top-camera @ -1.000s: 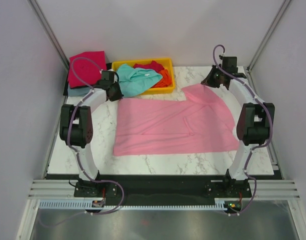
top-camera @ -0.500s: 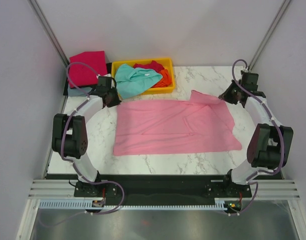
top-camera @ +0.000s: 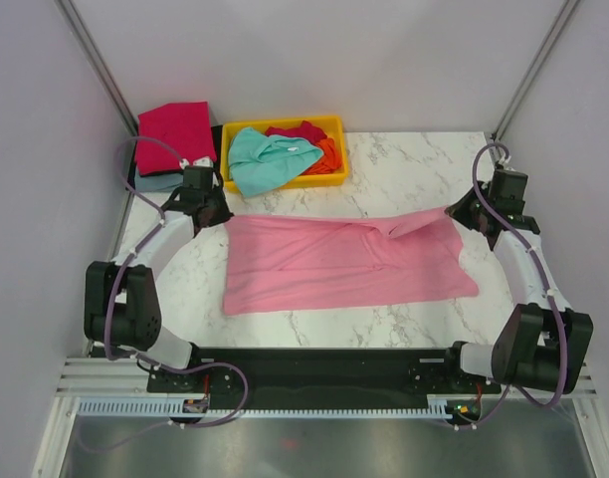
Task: Fold and stack the t-shirts
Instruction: Fold the tshirt
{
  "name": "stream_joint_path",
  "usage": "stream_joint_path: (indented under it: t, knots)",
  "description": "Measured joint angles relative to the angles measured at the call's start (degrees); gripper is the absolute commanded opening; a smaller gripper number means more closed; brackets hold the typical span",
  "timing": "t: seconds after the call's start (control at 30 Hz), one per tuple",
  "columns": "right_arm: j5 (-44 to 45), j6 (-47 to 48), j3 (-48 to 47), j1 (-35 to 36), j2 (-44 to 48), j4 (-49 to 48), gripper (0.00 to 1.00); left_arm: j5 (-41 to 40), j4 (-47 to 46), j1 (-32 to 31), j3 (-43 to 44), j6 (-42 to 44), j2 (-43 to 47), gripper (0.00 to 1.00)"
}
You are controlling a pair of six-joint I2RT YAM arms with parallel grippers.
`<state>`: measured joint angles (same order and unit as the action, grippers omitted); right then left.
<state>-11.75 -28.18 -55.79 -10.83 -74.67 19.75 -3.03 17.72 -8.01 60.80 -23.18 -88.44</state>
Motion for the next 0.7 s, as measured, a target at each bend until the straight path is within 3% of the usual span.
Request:
stream_joint_path:
  t: [0.7]
  knots:
    - [1.8, -2.3, 12.5, -1.8, 12.2, 2.2, 0.00, -1.4, 5.2, 0.0, -11.8, -3.4, 15.6, 0.05]
